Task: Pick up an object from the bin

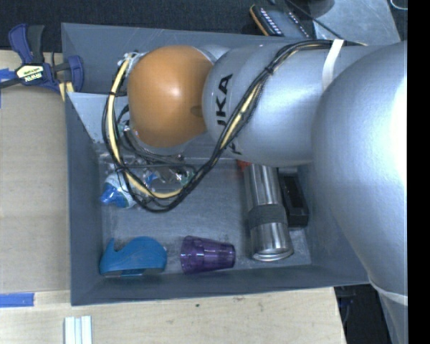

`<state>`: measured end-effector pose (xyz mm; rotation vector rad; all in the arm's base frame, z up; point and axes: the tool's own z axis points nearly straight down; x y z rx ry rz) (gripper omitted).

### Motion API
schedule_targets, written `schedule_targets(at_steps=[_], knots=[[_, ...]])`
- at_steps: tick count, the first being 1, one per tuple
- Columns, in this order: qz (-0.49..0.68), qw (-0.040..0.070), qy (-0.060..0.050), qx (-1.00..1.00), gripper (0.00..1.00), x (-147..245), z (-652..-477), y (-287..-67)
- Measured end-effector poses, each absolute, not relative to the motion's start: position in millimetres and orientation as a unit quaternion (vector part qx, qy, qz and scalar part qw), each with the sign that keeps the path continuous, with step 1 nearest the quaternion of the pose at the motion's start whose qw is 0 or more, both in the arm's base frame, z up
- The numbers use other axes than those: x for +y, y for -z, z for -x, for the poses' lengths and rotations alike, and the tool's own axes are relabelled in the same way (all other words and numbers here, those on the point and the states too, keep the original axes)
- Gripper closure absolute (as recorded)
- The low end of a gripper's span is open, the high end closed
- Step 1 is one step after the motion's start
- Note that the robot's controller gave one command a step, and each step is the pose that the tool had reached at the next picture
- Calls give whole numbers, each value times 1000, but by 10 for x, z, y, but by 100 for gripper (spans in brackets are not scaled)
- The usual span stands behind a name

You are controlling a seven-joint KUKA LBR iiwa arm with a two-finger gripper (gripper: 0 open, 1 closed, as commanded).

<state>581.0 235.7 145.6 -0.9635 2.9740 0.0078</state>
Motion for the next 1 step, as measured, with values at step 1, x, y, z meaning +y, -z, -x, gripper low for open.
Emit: schedule_targets(at_steps=[1], knots=[[308, 7, -2, 951, 100, 2355, -5805, -1522]])
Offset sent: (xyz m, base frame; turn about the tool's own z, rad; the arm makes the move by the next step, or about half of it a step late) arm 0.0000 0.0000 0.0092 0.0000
